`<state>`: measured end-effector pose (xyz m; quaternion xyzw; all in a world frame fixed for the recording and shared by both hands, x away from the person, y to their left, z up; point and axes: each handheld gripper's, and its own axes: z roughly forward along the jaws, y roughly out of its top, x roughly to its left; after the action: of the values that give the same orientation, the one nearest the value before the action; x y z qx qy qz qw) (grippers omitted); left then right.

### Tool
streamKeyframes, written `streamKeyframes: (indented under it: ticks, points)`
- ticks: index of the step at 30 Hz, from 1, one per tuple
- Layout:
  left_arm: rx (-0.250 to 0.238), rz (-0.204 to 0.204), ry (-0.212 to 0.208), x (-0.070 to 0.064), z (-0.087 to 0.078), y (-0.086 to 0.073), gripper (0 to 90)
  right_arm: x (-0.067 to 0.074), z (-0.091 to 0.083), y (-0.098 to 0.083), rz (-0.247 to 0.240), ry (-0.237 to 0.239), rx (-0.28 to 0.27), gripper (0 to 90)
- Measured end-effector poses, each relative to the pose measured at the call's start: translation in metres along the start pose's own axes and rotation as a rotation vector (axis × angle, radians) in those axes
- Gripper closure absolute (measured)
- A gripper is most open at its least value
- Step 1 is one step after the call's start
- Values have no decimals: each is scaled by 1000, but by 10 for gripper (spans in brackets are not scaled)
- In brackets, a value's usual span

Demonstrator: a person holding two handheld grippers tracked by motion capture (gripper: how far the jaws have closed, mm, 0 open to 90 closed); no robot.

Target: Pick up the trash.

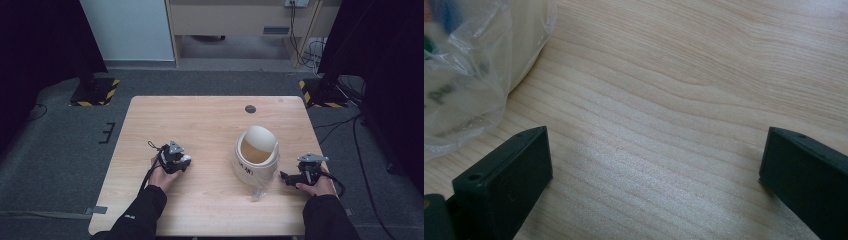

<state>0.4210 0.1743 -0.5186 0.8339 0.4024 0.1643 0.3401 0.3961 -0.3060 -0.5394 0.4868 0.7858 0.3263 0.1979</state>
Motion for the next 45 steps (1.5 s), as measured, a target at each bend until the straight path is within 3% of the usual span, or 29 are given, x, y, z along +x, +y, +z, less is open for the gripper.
streamKeyframes:
  ticks: [6, 17, 26, 32, 39, 45]
  points:
    - [-12, -18, -19, -1, -5, 2, 664, 0, 0, 0, 3, 0, -1, 8]
    - [-143, -34, -63, -6, -42, 7, 674, 0, 0, 0, 2, 2, 0, 7]
    - [-223, -38, -78, -10, -61, 9, 676, 0, 0, 0, 2, 2, -1, 7]
    - [-307, -51, -87, -11, -77, 15, 675, 0, 0, 0, 2, 2, 0, 7]
    - [-422, -37, -96, -17, -102, 25, 677, 0, 0, 0, 1, 2, -1, 8]
    - [-487, -33, -111, -23, -117, 32, 679, 0, 0, 0, 2, 2, -1, 8]
